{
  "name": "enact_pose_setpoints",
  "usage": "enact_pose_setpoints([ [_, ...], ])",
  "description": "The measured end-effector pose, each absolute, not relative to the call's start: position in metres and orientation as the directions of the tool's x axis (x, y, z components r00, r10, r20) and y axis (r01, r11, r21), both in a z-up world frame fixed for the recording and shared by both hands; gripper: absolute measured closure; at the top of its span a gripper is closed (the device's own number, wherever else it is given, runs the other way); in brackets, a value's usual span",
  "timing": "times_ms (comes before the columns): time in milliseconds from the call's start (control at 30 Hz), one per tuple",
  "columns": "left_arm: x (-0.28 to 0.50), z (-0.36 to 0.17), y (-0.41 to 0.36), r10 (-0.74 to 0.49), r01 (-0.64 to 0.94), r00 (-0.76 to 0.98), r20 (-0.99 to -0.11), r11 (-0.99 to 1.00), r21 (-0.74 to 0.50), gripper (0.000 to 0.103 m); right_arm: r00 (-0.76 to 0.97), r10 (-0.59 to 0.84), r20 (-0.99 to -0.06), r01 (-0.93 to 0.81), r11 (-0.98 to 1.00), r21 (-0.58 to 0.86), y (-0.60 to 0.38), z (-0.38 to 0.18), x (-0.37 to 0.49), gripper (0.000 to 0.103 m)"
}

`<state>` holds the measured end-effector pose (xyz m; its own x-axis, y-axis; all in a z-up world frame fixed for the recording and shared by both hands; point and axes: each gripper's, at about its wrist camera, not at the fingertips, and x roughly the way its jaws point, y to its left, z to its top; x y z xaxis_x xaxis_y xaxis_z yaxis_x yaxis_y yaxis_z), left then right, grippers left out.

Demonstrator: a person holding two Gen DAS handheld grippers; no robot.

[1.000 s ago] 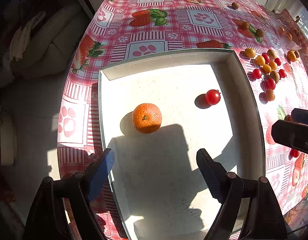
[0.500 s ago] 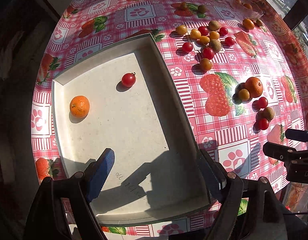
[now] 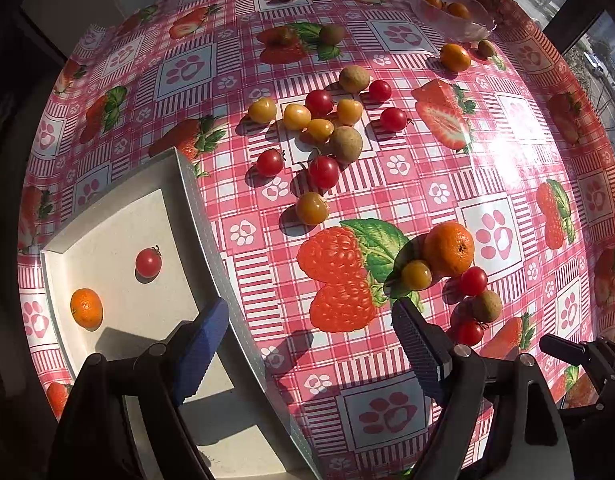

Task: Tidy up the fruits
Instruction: 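Move both tools back toward the fruits on the cloth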

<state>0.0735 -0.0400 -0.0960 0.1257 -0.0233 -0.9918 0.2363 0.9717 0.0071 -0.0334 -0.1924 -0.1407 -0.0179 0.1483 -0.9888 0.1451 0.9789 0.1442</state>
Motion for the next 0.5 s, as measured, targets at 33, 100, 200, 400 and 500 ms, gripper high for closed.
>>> enact_pose_setpoints([
  [33,0.075,-0.099,-0.039,-0.018,0.236,0.126,-0.992,0.972,0.012,0.018,-0.008,0.156,-0.988,0.151,0.977,0.153,-0.201,-0.144,-0.034,0.014],
  [100,0.080,-0.104,-0.038,-0.017,0.234,0.123,-0.992,0.972,0.012,0.018,0.008,0.172,-0.985,0.169,0.971,0.171,-0.203,-0.145,-0.027,0.014],
  [200,0.088,-0.111,-0.037,-0.014,0.227,0.125,-0.992,0.974,0.015,0.018,0.036,0.196,-0.980,0.174,0.964,0.199,-0.207,-0.140,-0.011,0.014],
  [400,0.105,-0.124,-0.034,-0.019,0.183,0.119,-0.993,0.983,0.003,0.018,0.047,0.235,-0.971,0.192,0.952,0.240,-0.209,-0.146,0.013,0.019],
  [500,0.112,-0.129,-0.031,-0.019,0.164,0.121,-0.992,0.986,0.001,0.018,0.039,0.243,-0.969,0.199,0.949,0.246,-0.211,-0.151,0.018,0.025],
])
